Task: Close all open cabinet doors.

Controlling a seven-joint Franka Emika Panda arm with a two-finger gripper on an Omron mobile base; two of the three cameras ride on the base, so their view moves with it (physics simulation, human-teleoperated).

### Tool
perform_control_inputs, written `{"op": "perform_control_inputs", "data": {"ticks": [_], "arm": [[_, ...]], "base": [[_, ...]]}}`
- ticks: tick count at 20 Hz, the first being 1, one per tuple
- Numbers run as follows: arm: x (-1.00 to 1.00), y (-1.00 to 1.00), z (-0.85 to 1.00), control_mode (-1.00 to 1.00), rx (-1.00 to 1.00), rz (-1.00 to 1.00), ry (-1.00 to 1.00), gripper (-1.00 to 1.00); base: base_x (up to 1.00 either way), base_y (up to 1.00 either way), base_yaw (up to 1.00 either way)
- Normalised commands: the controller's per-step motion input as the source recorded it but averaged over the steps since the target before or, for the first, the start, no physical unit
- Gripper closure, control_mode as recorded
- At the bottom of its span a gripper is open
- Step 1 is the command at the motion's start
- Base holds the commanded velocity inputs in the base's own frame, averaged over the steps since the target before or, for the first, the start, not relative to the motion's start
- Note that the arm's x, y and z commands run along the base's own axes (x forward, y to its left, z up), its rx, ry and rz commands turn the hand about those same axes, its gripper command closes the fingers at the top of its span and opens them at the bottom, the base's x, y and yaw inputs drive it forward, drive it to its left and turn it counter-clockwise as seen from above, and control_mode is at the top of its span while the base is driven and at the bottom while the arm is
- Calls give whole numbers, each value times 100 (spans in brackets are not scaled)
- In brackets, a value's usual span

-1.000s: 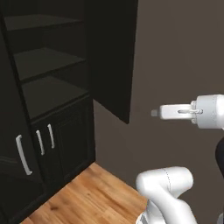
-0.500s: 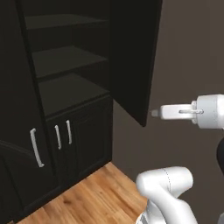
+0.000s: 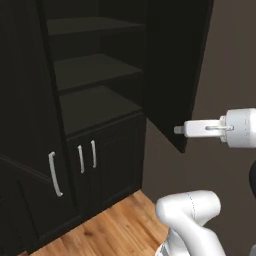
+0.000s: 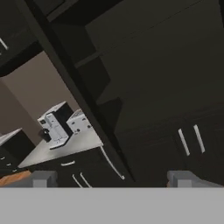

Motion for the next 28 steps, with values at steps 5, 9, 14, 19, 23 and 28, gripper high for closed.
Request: {"op": "perform_control_inputs", "data": {"ticks": [5, 9, 14, 19, 23, 28], "arm": [[0, 0, 0, 100, 0, 0, 0, -100], [0, 0, 0, 100, 0, 0, 0, -100], [0, 0, 0, 100, 0, 0, 0, -100], [0, 0, 0, 100, 0, 0, 0, -100], [0, 0, 0, 100, 0, 0, 0, -100], [0, 0, 0, 100, 0, 0, 0, -100]], "base": [[68, -3, 23], [58, -6, 27], [36, -18, 25], [30, -24, 21], [24, -25, 15], [25, -22, 10]]}}
